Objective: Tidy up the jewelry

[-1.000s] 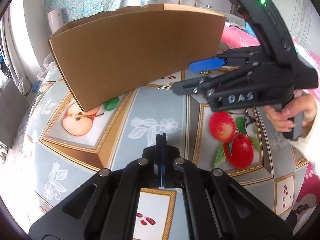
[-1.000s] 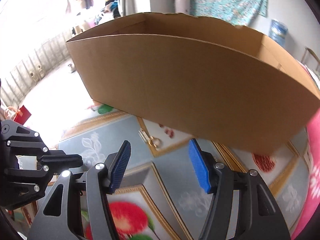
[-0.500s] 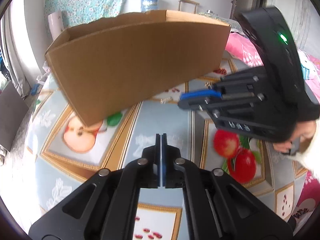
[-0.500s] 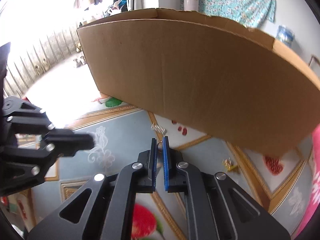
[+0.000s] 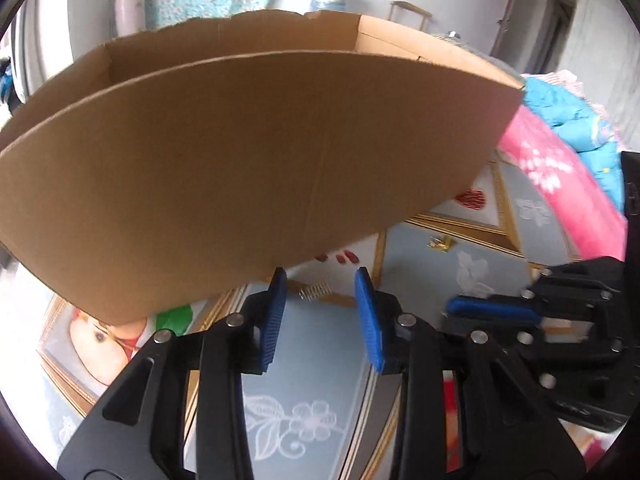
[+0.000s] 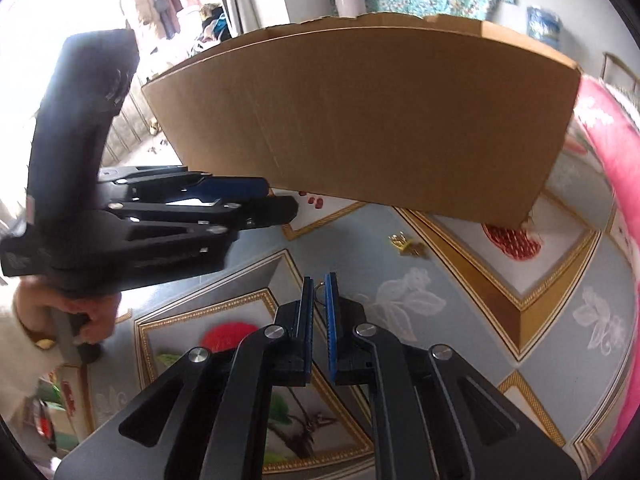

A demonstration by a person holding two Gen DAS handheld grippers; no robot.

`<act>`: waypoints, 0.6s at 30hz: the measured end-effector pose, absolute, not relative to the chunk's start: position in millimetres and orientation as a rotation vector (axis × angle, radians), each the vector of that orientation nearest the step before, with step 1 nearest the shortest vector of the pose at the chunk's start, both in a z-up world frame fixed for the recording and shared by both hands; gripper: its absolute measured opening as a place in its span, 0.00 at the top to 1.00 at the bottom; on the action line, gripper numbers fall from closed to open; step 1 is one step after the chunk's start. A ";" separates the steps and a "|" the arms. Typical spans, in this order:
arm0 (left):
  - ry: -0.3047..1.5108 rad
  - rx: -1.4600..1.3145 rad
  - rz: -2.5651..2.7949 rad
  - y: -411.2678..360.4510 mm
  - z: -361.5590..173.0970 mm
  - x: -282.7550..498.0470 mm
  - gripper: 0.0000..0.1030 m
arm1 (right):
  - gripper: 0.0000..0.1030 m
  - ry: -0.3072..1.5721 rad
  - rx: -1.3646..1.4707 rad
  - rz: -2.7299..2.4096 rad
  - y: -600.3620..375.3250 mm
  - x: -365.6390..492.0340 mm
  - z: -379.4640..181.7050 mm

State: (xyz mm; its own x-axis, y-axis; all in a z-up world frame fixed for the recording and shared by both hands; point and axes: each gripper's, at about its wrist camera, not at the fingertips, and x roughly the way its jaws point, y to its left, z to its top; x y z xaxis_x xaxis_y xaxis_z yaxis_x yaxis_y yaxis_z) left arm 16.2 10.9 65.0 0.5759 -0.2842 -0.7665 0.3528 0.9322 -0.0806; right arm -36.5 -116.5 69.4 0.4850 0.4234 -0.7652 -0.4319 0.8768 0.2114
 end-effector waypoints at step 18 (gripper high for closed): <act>0.909 0.027 -0.459 60.1 99.9 -30.1 1.00 | 0.95 0.940 0.163 0.577 -148.3 -39.6 89.7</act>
State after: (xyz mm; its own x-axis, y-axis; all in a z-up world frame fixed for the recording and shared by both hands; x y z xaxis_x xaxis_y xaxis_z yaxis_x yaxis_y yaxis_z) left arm -30.1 60.1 99.9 0.5247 -0.3728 -0.7653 0.3951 0.9030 -0.1690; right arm -39.6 -148.3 89.7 0.4526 0.5333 -0.7147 -0.3957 0.8383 0.3750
